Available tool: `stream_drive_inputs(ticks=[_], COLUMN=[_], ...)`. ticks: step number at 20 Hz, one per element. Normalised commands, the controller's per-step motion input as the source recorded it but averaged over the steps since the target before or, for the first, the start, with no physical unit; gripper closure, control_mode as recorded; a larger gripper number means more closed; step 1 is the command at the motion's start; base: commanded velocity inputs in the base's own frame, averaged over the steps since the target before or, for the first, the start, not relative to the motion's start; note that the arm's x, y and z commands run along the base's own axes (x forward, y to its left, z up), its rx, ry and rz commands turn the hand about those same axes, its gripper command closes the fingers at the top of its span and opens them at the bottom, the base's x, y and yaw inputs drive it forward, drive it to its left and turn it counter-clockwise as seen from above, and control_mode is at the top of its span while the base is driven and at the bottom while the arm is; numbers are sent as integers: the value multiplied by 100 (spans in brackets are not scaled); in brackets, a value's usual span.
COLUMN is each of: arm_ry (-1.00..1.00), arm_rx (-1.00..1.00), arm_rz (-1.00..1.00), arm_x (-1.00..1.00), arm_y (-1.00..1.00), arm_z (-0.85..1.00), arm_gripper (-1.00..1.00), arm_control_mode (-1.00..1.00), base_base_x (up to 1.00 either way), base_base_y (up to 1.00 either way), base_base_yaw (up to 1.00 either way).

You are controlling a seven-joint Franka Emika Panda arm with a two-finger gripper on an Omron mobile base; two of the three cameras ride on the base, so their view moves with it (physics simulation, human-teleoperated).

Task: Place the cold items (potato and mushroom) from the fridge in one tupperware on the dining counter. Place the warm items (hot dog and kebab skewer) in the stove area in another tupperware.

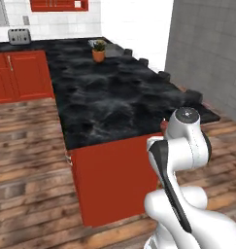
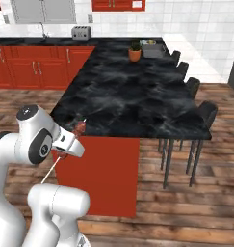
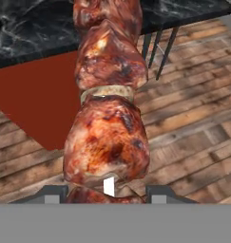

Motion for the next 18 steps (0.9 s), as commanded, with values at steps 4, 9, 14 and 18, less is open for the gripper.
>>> stream_drive_inputs(ticks=[4,9,14,18], arm_ry=[0,0,0,0], arm_rx=[0,0,0,0], arm_rz=[0,0,0,0], arm_x=[0,0,0,0], arm_y=[0,0,0,0], arm_z=[0,0,0,0], arm_gripper=[100,100,100,100], arm_control_mode=[100,100,100,100], base_base_x=[28,41,56,68], base_base_y=[-100,-100,-100,-100], base_base_yaw=[0,0,0,0])
